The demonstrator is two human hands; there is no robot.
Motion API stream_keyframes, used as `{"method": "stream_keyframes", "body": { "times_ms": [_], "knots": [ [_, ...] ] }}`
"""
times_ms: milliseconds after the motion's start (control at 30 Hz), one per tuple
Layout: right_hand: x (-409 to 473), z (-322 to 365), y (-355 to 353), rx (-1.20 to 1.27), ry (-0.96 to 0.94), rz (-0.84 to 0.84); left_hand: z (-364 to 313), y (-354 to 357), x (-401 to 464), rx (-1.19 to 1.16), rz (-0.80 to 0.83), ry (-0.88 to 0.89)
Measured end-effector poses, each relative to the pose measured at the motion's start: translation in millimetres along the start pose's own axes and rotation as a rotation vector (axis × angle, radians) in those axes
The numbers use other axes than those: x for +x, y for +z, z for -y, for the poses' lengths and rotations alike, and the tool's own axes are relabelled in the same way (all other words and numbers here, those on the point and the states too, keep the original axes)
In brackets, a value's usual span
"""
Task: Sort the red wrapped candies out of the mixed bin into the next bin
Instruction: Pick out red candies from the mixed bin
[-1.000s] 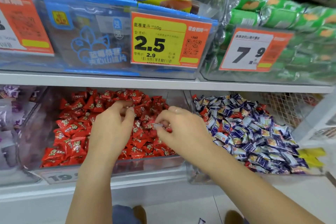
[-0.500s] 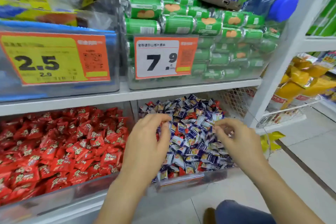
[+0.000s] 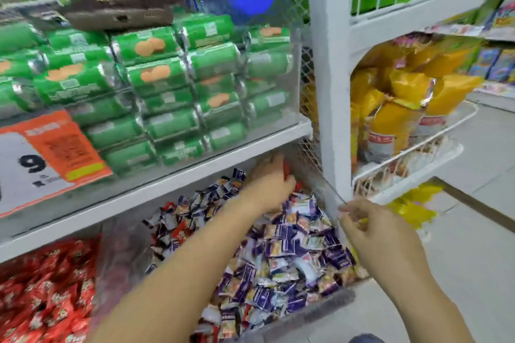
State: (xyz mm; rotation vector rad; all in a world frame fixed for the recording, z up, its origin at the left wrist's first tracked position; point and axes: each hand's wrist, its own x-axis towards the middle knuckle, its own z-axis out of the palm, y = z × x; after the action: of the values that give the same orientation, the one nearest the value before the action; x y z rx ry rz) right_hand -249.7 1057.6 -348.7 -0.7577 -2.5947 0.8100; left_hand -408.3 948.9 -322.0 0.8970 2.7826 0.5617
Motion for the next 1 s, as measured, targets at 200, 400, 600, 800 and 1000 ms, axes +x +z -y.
{"method": "stream_keyframes", "body": {
  "times_ms": [200,400,600,800,1000],
  "knots": [
    [14,-7,-13,-0.008,-0.082,0.150,-2,21,58,0.092,0.318,0.021],
    [20,-5,-13,0.015,-0.112,0.163,32,11,32,0.203,0.369,0.166],
    [16,-5,-11,0.001,-0.133,0.126,80,-24,-78,0.178,0.111,0.253],
    [8,1,-12,-0.006,-0.112,0.089,114,-45,-133,-0.194,-0.140,-0.145],
    [10,1,-13,-0.015,-0.103,0.106,138,-47,-84,-0.498,-0.297,-0.724]
  ]
}}
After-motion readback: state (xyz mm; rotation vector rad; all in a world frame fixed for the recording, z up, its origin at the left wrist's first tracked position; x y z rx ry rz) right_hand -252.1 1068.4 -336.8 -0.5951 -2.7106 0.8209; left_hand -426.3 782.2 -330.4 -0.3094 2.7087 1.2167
